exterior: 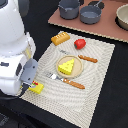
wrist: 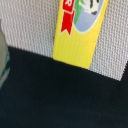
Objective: Interact with the objects in diverse but meaningful ways.
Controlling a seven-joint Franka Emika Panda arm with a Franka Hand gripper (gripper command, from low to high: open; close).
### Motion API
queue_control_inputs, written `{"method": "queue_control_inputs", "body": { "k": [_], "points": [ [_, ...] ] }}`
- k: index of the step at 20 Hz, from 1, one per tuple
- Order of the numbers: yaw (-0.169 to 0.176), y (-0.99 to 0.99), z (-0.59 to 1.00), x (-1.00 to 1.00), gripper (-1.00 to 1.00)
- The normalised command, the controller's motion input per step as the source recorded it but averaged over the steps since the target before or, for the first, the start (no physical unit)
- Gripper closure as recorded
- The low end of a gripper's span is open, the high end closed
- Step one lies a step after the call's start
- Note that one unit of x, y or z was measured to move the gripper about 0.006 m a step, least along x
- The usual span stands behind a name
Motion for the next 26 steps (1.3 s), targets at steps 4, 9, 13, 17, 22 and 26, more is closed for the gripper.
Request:
{"method": "queue_control_inputs", "body": {
  "k": [4, 9, 13, 17, 22, 26],
  "points": [
    [-0.011, -0.18, -0.04, 0.26, -1.0],
    [0.0, -0.04, -0.2, 0.2, -1.0],
    [0.0, 0.0, -0.26, 0.14, -1.0],
    [0.0, -0.03, -0.16, 0.08, -1.0],
    [0.0, -0.07, -0.09, 0.05, 1.0],
    [0.0, -0.07, -0.1, 0.05, 1.0]
  ]
}}
